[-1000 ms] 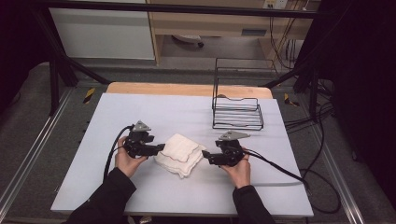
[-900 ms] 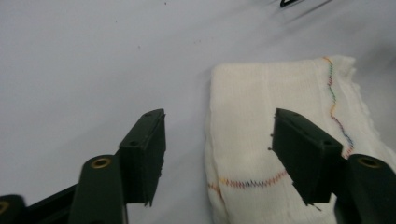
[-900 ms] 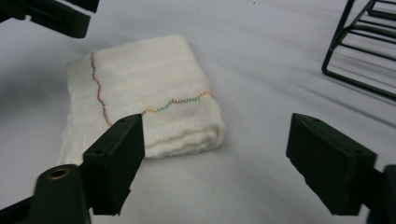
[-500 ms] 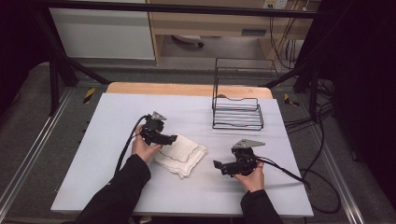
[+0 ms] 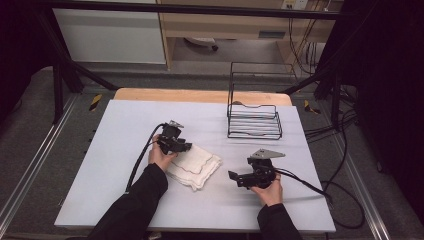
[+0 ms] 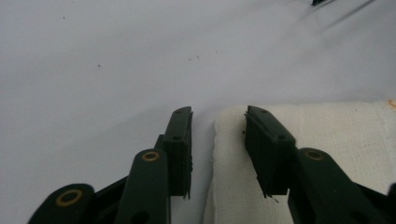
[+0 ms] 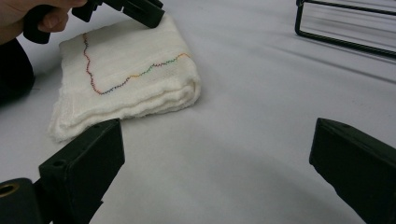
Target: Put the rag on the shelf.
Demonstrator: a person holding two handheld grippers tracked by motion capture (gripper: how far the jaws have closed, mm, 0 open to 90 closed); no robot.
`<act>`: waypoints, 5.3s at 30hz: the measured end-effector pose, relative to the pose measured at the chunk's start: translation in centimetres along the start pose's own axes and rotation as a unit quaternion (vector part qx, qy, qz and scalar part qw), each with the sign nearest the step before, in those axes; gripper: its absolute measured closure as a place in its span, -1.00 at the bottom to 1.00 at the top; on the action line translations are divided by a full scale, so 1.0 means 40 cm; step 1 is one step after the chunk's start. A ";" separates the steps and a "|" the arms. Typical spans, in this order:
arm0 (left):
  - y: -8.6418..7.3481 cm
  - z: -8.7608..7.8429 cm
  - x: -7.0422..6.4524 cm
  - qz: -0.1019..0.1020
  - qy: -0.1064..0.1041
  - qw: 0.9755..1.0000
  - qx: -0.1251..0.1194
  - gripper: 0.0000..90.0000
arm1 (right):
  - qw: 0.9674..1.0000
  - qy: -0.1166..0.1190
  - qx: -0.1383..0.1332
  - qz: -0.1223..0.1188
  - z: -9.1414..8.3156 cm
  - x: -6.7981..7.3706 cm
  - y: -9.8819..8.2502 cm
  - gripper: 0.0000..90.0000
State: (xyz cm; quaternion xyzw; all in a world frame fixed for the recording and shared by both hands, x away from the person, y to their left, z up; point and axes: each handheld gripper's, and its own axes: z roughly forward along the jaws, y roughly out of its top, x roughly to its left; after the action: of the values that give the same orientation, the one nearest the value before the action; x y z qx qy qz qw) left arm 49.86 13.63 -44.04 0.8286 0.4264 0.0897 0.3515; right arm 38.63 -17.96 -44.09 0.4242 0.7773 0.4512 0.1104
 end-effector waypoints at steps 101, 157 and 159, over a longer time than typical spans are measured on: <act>-0.054 -0.286 -0.068 0.026 -0.027 0.978 -0.206 0.88 | 0.994 0.025 -0.101 -0.037 0.013 0.164 0.175 0.86; 0.021 -0.419 -0.157 0.027 -0.028 0.939 -0.343 0.89 | 0.974 0.005 -0.205 -0.100 -0.152 0.198 0.300 0.87; 0.028 -0.419 -0.160 0.025 -0.030 0.937 -0.347 0.89 | 0.973 0.002 -0.208 -0.101 -0.162 0.196 0.308 0.87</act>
State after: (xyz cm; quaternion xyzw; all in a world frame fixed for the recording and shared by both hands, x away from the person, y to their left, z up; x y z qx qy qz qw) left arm 39.11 16.73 -29.98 0.6680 0.3369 0.2158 0.6274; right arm 37.10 -13.07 -28.96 0.3100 0.7055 0.5904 0.2400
